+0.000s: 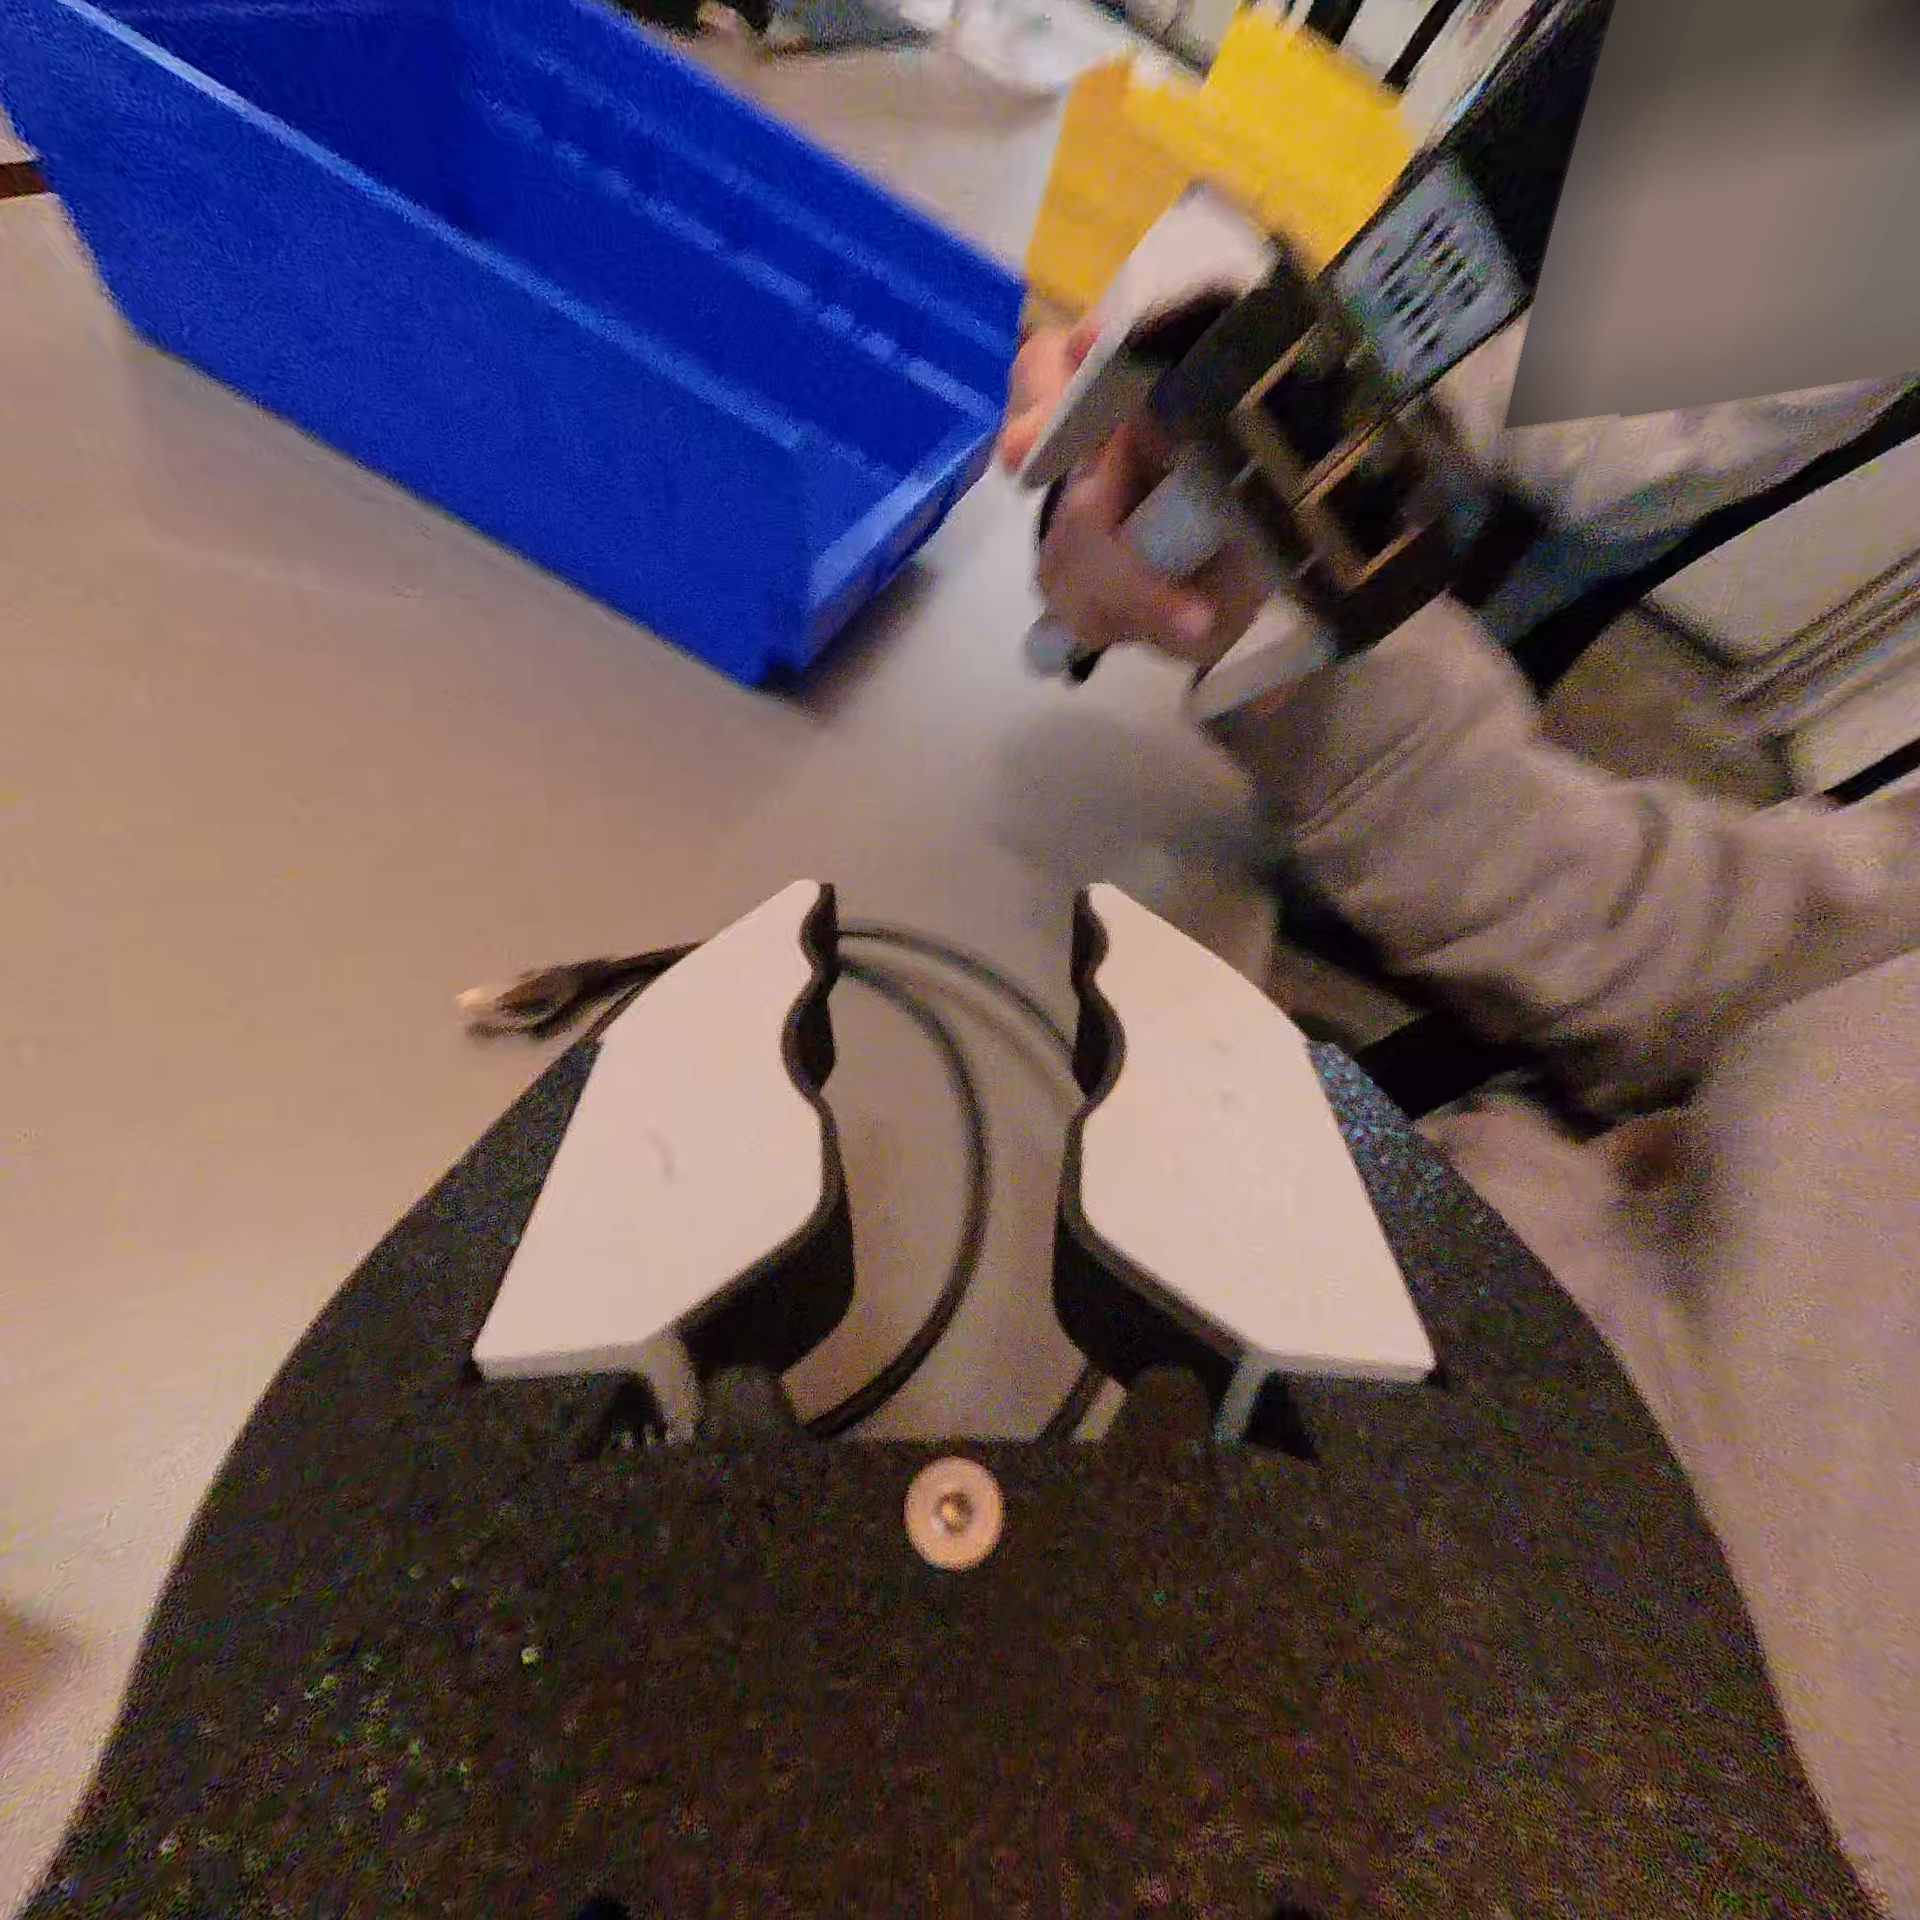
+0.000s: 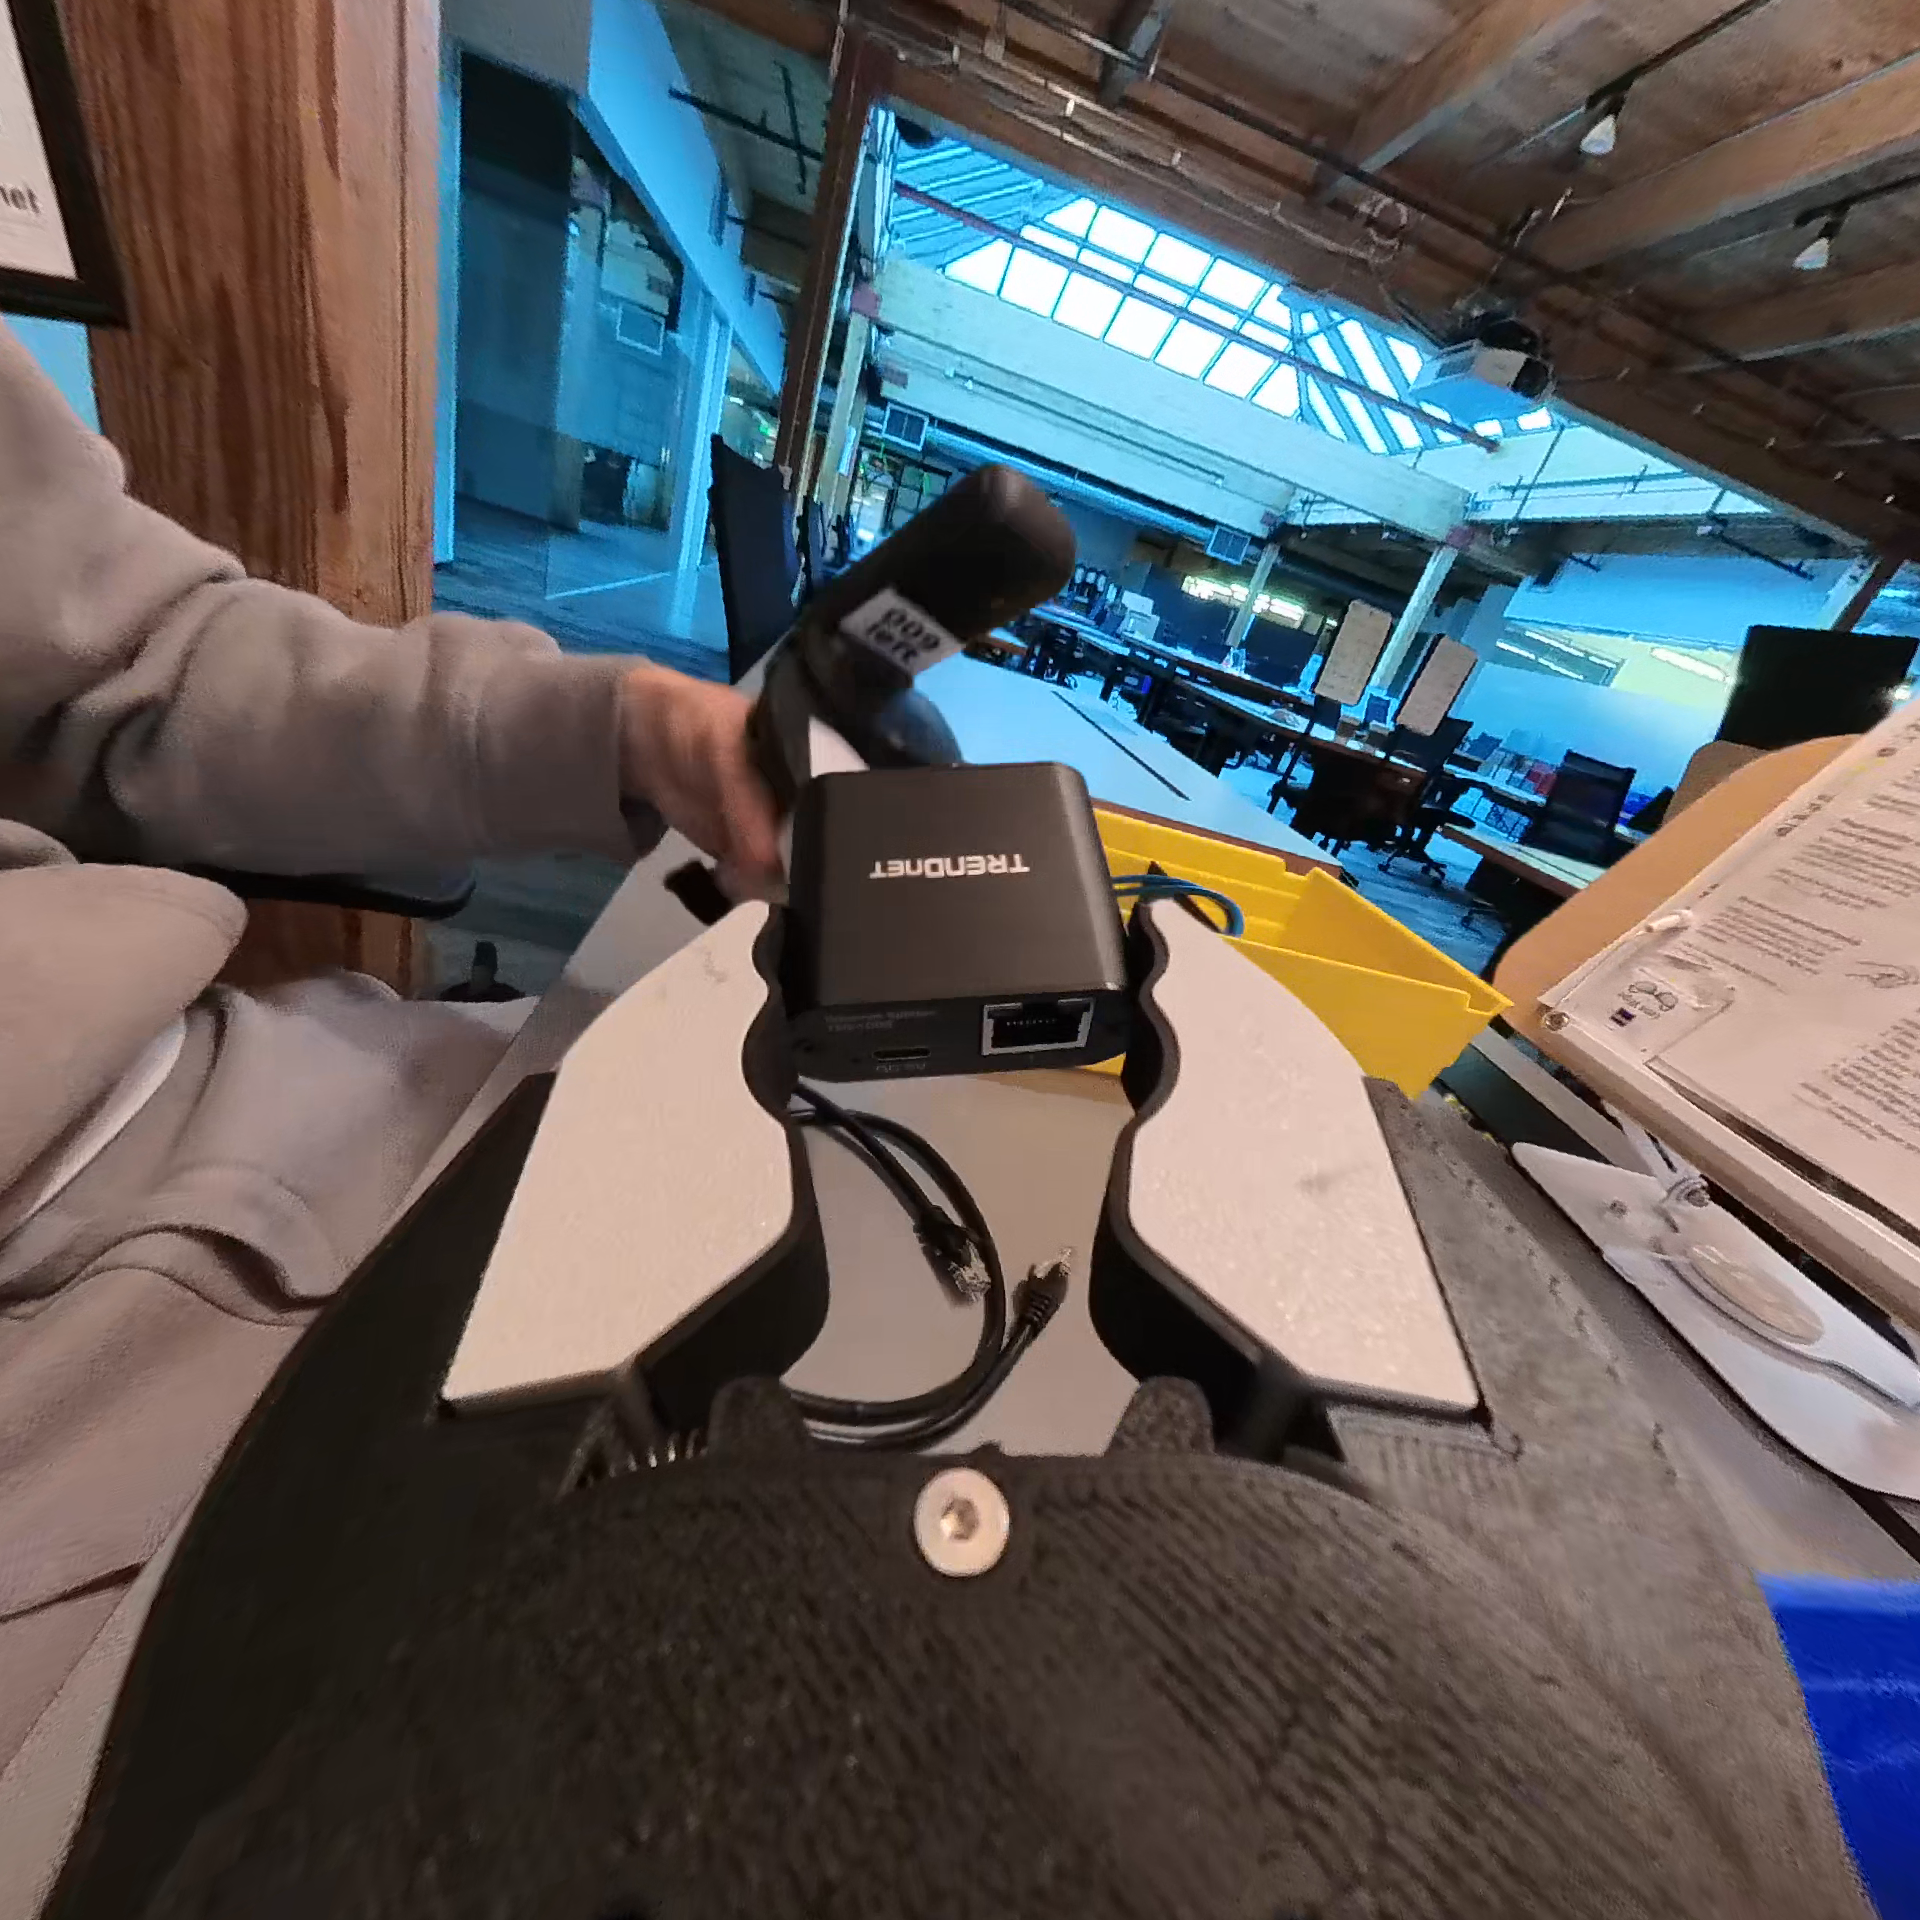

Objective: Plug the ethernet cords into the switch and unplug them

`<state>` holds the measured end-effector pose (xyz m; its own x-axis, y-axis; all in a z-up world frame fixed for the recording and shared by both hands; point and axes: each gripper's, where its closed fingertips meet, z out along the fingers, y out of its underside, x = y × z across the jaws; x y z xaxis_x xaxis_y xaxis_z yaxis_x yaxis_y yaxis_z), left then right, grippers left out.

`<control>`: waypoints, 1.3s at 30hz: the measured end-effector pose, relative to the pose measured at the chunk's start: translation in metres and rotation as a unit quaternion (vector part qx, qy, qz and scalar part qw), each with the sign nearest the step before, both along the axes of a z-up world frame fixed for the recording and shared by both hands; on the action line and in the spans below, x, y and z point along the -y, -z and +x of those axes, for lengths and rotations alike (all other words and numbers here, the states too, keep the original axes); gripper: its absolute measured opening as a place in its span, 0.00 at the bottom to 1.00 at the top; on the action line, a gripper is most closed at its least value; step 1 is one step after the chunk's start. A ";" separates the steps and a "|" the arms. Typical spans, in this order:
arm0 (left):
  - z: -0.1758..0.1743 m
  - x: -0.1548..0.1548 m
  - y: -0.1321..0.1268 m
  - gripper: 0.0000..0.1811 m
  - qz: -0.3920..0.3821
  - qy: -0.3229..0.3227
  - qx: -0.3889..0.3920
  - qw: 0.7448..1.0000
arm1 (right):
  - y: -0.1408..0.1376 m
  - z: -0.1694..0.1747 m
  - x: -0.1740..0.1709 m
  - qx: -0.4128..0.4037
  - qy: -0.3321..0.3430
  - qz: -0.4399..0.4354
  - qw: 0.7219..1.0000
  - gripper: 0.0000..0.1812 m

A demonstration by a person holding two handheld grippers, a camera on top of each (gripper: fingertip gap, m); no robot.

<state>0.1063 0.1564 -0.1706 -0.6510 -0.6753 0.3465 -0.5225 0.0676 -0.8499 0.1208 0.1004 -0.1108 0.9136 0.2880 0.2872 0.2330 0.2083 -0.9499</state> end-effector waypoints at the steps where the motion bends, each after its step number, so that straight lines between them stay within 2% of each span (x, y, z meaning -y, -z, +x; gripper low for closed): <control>1: -0.004 0.011 -0.018 0.27 -0.062 0.011 -0.012 0.998 | 0.001 -0.003 -0.003 0.004 -0.001 -0.002 1.000 0.34; 3: -0.007 0.026 -0.037 0.31 -0.130 0.024 -0.038 0.990 | 0.003 -0.007 -0.011 0.017 0.004 -0.005 1.000 0.34; 4: -0.008 0.032 -0.041 0.35 -0.145 0.029 -0.053 0.988 | 0.005 -0.008 -0.015 0.025 0.010 -0.009 1.000 0.34; 7: -0.011 0.050 -0.041 0.36 -0.175 0.048 -0.094 0.979 | 0.014 -0.008 -0.026 0.053 0.037 -0.029 0.997 0.34; 9: -0.008 0.057 -0.044 0.32 -0.210 0.047 -0.106 0.971 | 0.023 -0.013 -0.030 0.071 0.035 -0.051 0.996 0.34; 11: -0.001 0.053 -0.039 0.17 -0.225 0.027 -0.107 0.968 | 0.019 -0.016 -0.032 0.065 0.035 -0.037 0.997 0.34; 15: 0.000 0.054 -0.039 0.15 -0.288 0.030 -0.138 0.947 | 0.018 -0.015 -0.031 0.048 0.033 -0.029 0.998 0.34; 21: 0.004 0.054 -0.045 0.14 -0.331 0.020 -0.154 0.931 | 0.010 -0.013 -0.032 0.000 0.039 0.000 0.999 0.35; 26: 0.002 0.055 -0.044 0.13 -0.278 0.020 -0.162 0.947 | 0.013 -0.013 -0.034 0.002 0.080 -0.015 0.997 0.36; 34: 0.001 0.061 -0.039 0.13 -0.245 0.034 -0.197 0.949 | 0.018 -0.012 -0.028 0.013 0.120 -0.019 0.993 0.36; 36: 0.005 0.060 -0.042 0.14 -0.241 0.030 -0.170 0.955 | 0.017 -0.008 -0.028 0.006 0.128 -0.023 0.991 0.36; 39: 0.014 0.046 -0.046 0.18 -0.189 0.009 -0.095 0.977 | 0.018 0.009 -0.019 -0.009 0.152 -0.033 0.988 0.36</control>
